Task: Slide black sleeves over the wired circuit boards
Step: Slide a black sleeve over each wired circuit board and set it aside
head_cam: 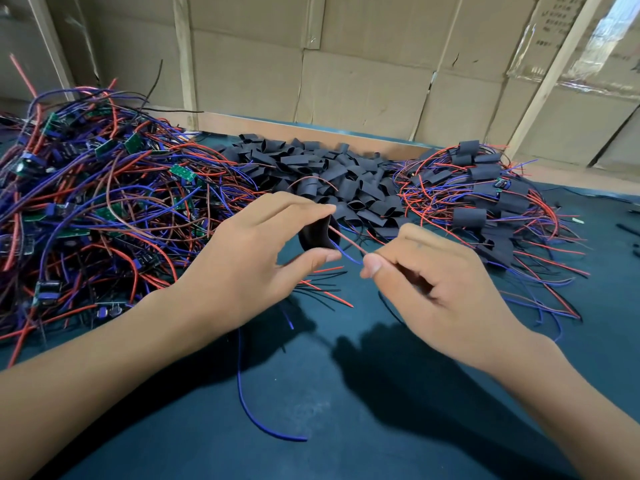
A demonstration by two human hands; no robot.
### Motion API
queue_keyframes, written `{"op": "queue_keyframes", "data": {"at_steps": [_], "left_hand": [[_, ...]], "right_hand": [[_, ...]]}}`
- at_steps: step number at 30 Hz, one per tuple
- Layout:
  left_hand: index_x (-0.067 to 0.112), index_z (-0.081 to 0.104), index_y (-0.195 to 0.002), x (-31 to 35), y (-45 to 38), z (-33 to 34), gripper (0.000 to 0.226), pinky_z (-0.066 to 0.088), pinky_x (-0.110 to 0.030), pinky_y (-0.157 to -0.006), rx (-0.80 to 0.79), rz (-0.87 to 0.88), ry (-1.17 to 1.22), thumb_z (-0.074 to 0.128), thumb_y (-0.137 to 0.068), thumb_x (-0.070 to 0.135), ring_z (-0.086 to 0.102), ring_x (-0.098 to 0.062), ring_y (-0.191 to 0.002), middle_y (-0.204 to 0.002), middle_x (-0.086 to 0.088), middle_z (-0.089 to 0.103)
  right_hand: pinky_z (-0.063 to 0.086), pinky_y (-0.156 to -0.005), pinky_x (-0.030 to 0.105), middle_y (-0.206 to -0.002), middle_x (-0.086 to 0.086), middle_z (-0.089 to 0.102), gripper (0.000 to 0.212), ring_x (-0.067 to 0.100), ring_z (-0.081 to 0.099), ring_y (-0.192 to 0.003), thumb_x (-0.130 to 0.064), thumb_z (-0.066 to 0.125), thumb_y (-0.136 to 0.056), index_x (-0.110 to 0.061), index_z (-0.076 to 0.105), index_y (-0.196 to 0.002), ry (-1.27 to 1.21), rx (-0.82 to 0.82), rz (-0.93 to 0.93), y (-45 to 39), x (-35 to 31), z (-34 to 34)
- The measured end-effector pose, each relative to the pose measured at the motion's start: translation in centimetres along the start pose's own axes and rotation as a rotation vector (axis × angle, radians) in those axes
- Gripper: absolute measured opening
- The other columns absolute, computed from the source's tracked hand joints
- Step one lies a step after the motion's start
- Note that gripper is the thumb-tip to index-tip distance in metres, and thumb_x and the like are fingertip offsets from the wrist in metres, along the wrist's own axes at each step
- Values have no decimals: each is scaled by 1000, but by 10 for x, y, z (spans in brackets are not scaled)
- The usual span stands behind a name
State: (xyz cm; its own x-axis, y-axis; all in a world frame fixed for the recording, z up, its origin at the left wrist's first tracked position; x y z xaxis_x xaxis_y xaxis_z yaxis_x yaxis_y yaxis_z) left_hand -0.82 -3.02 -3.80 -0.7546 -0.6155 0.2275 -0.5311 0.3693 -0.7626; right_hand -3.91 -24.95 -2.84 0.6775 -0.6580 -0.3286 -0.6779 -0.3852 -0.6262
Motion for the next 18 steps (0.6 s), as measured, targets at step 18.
{"op": "queue_keyframes", "data": {"at_steps": [18], "left_hand": [[7, 72, -115, 4, -2, -4, 34, 50, -44, -74, -86, 392, -264, 65, -99, 36, 67, -30, -93, -110, -5, 71]], "right_hand": [[30, -56, 14, -57, -11, 39, 31, 5, 41, -57, -32, 55, -100, -13, 67, -78, 32, -32, 117, 1, -1, 10]]}}
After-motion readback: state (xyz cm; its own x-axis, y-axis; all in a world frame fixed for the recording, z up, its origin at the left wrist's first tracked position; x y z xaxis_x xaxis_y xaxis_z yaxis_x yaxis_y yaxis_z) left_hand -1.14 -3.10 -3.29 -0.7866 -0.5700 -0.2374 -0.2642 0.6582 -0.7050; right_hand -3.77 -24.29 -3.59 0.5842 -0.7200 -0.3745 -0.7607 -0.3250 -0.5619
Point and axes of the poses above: each hand's wrist, its own y-axis away from the middle knuckle, its own z-axis out of the palm, x = y × z, the point moved 2 cm from there along -y, towards the middle knuckle
